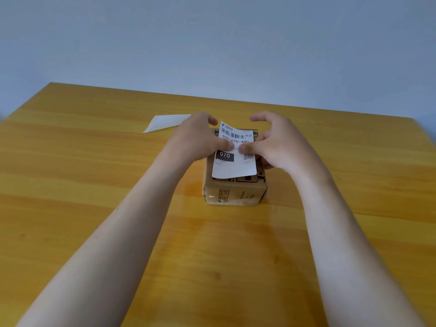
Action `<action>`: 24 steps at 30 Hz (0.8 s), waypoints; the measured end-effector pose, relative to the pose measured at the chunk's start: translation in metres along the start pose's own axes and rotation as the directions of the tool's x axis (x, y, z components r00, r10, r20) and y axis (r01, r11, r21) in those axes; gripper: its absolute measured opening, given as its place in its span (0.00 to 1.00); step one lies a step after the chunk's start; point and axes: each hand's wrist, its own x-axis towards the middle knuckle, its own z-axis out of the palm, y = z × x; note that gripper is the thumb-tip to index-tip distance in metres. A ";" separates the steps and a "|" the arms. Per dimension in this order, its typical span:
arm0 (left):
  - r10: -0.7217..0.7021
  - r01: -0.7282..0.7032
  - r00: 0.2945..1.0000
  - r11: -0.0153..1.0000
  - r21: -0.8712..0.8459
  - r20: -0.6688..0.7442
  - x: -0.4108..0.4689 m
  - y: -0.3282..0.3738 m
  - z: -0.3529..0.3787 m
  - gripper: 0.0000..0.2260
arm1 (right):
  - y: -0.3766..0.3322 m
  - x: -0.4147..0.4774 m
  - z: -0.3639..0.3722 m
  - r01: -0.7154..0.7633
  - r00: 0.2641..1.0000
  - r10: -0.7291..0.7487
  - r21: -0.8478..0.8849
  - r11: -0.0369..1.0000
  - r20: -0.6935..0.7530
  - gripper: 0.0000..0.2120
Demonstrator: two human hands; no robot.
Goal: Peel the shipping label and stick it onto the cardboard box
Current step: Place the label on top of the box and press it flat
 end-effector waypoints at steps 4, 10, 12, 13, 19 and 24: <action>0.004 -0.004 1.000 1.000 0.001 -0.005 -0.001 0.000 0.001 0.35 | 0.000 -0.002 0.000 0.002 1.000 -0.002 0.002 1.000 -0.013 0.36; 0.007 -0.007 1.000 1.000 0.021 -0.011 -0.001 -0.001 0.002 0.36 | 0.002 -0.002 0.001 0.002 1.000 -0.002 -0.008 1.000 -0.019 0.35; 0.007 -0.007 1.000 1.000 0.023 -0.012 0.000 -0.002 0.003 0.36 | 0.002 -0.001 0.002 0.004 1.000 -0.005 -0.012 1.000 -0.022 0.35; 0.006 -0.006 1.000 1.000 0.020 -0.011 0.000 -0.002 0.003 0.36 | 0.002 -0.001 0.001 0.004 1.000 -0.005 -0.013 1.000 -0.024 0.35; 0.003 -0.002 1.000 1.000 0.018 -0.016 0.001 -0.004 0.003 0.36 | 0.002 0.000 0.000 0.004 1.000 -0.004 -0.029 1.000 -0.018 0.34; 0.021 -0.019 0.999 0.999 0.044 -0.031 0.000 -0.003 0.004 0.36 | 0.002 0.000 0.001 0.005 1.000 -0.007 -0.067 0.998 -0.022 0.33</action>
